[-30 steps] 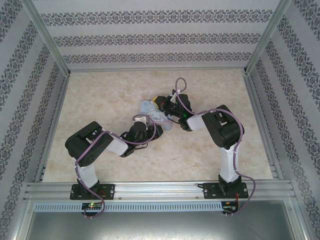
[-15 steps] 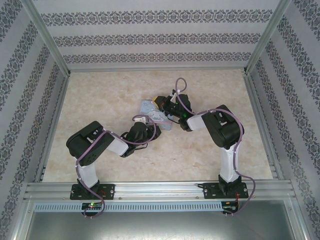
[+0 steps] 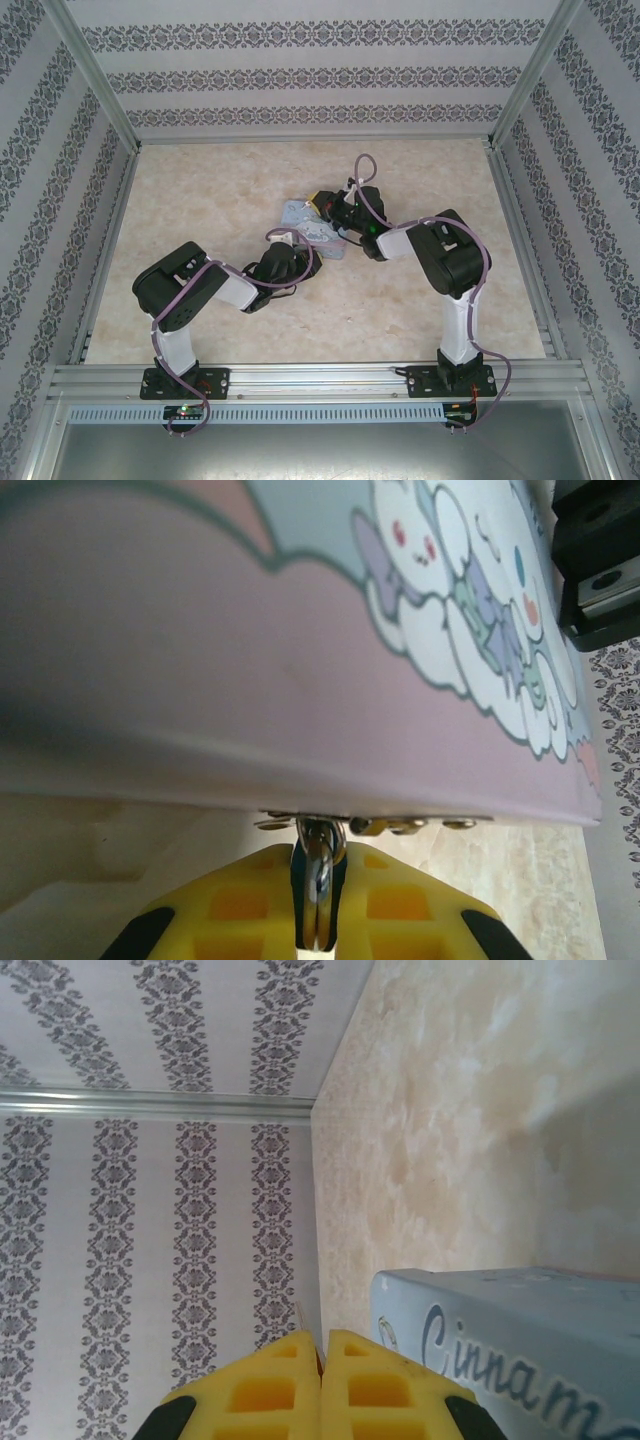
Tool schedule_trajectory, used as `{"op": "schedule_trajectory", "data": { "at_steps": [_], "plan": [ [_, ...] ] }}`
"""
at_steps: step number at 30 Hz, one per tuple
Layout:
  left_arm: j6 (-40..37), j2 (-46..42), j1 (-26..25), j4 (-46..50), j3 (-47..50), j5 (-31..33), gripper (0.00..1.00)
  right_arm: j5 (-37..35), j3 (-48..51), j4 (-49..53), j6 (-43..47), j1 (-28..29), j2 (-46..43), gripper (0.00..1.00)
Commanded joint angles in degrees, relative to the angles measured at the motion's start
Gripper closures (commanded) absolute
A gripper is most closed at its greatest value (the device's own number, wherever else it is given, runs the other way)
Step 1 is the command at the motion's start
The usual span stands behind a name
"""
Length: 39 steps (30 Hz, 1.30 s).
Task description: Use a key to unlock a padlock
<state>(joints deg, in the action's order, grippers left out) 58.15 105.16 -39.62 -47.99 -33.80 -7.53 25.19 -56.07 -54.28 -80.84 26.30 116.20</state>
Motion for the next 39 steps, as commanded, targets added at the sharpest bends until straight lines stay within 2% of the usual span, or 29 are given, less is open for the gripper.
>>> {"op": "schedule_trajectory", "data": {
  "at_steps": [1, 8, 17, 20, 28, 39],
  "plan": [
    [1.42, -1.3, 0.9, 2.43, -1.01, -1.16, 1.0, 1.8, 1.06, 1.7, 2.14, -2.57, -5.42, 1.0],
    [1.45, -5.32, 1.49, 6.99, -0.47, -1.7, 1.0, 6.15, 8.55, 3.29, 5.7, -5.54, -16.46, 1.0],
    [0.7, -11.47, 3.9, 13.73, -0.89, -4.49, 1.0, 12.77, 24.59, 3.74, 10.04, -5.12, -30.82, 1.0],
    [0.51, -13.14, 4.61, 15.56, -1.43, -6.45, 1.0, 13.05, 30.11, 4.19, 10.39, -4.01, -34.05, 1.0],
    [2.99, -14.79, 5.33, 16.51, -2.95, -11.89, 1.0, 8.18, 40.16, 2.07, 11.63, 2.13, -35.83, 1.0],
    [9.33, -15.08, 5.69, 15.03, -4.44, -17.58, 1.0, 5.6, 41.02, -2.26, 9.66, 3.84, -32.89, 1.0]
  ]
}}
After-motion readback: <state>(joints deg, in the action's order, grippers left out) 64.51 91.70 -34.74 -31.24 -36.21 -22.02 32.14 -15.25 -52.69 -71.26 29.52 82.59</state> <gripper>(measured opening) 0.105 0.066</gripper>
